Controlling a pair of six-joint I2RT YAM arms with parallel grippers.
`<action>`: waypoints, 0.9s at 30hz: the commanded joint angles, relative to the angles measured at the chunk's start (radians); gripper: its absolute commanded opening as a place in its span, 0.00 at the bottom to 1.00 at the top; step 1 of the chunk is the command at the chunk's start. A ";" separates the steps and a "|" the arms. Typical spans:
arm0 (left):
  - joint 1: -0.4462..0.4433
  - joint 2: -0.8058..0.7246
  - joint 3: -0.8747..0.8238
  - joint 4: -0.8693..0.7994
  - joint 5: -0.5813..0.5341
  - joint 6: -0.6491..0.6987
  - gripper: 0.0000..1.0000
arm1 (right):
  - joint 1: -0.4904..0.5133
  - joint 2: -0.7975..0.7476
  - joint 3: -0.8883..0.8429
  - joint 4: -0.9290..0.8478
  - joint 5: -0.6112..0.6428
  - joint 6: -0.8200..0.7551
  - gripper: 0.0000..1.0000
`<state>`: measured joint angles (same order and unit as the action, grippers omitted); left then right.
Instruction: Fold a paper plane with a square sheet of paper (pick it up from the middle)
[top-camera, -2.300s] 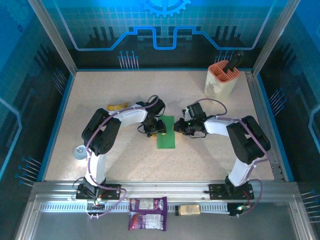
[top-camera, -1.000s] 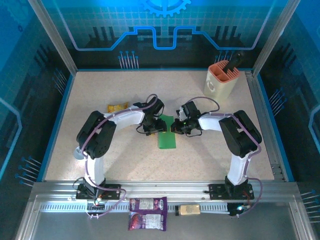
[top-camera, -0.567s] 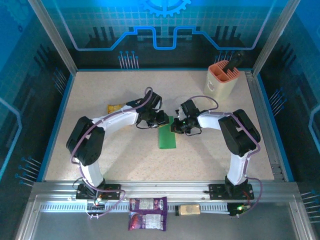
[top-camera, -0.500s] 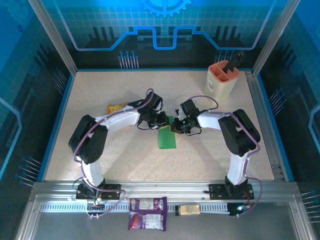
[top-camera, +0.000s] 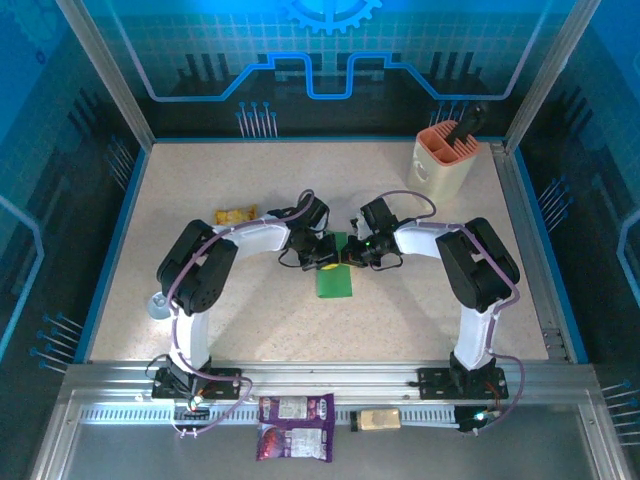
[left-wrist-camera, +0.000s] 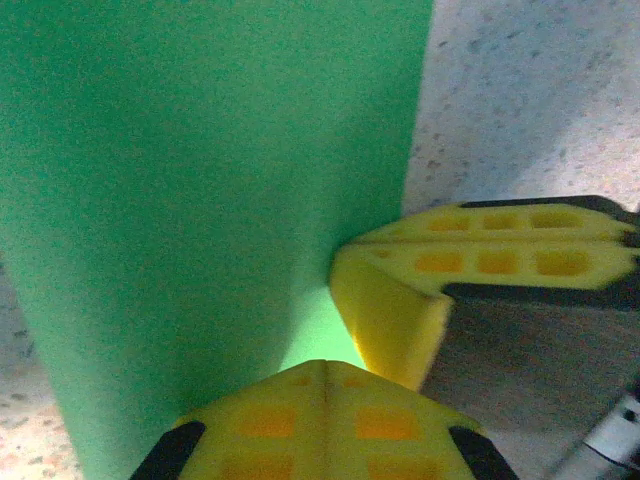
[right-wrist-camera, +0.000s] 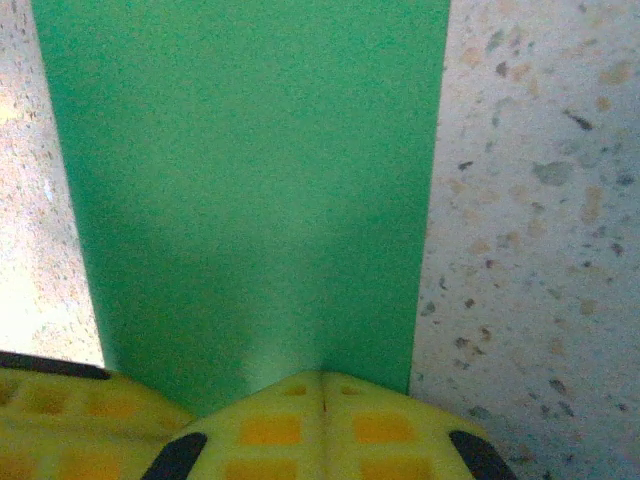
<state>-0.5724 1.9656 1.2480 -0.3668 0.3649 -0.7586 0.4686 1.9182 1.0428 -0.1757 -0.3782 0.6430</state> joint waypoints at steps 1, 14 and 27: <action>0.009 0.022 0.001 0.002 0.029 0.012 0.00 | 0.009 0.125 -0.065 -0.149 0.192 -0.006 0.00; 0.051 0.027 -0.066 -0.013 0.007 0.053 0.00 | 0.010 0.145 -0.072 -0.168 0.215 -0.008 0.00; 0.152 -0.037 -0.193 -0.007 0.000 0.084 0.00 | 0.009 0.158 -0.057 -0.200 0.231 -0.022 0.00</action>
<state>-0.4767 1.9491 1.1217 -0.2676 0.4393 -0.7040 0.4698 1.9362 1.0565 -0.2005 -0.3763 0.6415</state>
